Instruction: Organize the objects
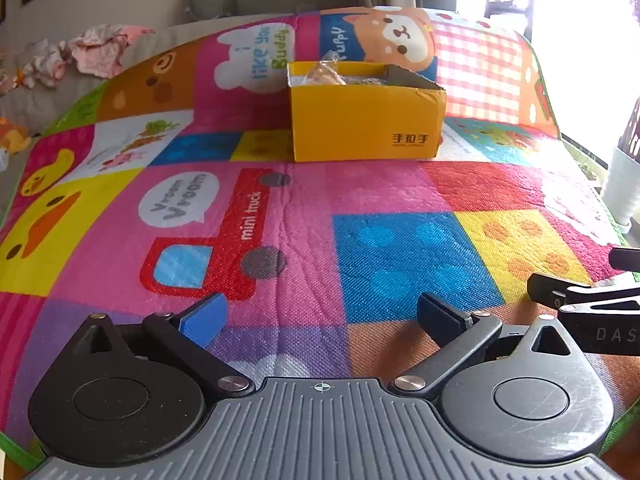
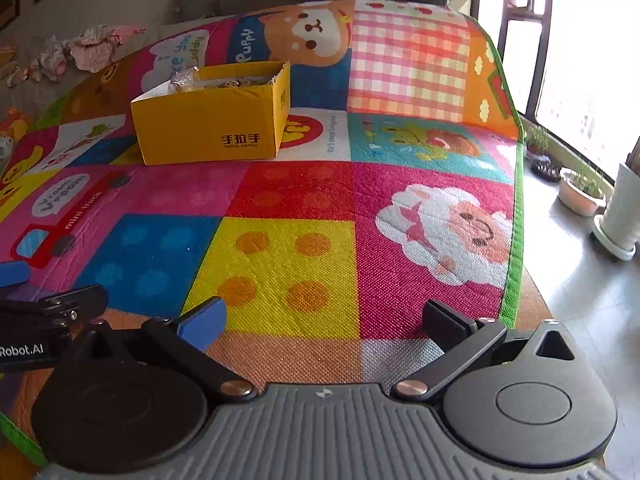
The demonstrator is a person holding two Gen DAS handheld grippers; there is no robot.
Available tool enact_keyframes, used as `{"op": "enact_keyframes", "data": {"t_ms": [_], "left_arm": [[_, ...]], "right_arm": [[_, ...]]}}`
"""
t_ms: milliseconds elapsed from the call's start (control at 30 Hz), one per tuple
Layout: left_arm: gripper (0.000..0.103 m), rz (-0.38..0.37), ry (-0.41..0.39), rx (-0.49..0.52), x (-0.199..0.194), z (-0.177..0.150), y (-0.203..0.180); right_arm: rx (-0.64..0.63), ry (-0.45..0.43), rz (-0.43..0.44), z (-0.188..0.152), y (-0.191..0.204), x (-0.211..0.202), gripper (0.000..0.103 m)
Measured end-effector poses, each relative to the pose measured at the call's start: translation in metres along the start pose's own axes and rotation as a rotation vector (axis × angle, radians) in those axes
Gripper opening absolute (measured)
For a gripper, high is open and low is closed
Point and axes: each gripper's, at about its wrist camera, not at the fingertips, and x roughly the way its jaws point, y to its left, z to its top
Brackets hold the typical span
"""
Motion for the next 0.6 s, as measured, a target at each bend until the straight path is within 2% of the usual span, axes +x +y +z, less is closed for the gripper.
{"op": "enact_keyframes", "data": {"t_ms": [133, 333, 600], "left_arm": [[0.103, -0.001, 0.001, 0.004, 0.001, -0.0003, 0.0013], [0.103, -0.002, 0.002, 0.005, 0.0021, 0.0, 0.0015], [0.103, -0.001, 0.002, 0.004, 0.0024, 0.0002, 0.0011]], "right_arm": [[0.043, 0.016, 0.034, 0.001, -0.0064, 0.0017, 0.103], [0.03, 0.016, 0.059, 0.0022, -0.0073, 0.0025, 0.103], [0.036, 0.015, 0.046, 0.0026, 0.0002, 0.0033, 0.103]]}}
